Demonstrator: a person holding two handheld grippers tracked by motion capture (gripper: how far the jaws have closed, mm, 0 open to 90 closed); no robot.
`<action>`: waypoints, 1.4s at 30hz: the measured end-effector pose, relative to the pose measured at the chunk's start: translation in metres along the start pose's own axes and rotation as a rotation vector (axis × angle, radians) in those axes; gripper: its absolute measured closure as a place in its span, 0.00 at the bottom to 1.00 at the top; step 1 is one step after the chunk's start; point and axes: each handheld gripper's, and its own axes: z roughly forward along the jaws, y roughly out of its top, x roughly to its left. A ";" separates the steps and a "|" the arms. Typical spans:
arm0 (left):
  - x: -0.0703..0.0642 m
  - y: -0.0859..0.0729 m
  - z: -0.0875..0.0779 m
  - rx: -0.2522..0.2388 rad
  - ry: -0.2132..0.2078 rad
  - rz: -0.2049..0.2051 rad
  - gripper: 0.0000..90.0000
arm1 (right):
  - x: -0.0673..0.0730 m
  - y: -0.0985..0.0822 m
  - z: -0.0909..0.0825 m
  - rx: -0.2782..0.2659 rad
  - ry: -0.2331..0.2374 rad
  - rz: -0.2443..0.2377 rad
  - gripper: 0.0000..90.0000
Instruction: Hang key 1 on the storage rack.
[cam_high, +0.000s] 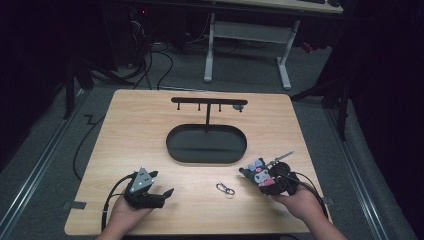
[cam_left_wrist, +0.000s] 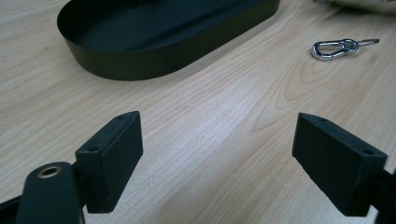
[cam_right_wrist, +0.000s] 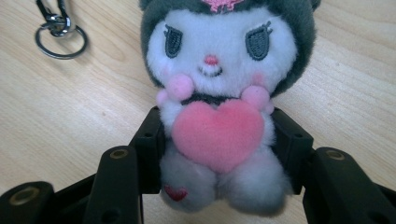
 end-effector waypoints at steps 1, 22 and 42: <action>0.001 0.000 -0.001 -0.005 0.008 0.008 0.19 | 0.000 0.000 -0.001 -0.003 0.000 0.002 0.54; -0.001 0.001 -0.008 -0.019 0.057 0.031 0.18 | -0.003 0.007 -0.024 -0.075 0.038 0.043 0.54; -0.001 -0.001 -0.010 -0.009 0.067 0.029 0.17 | 0.003 0.021 -0.027 -0.068 0.058 0.010 0.54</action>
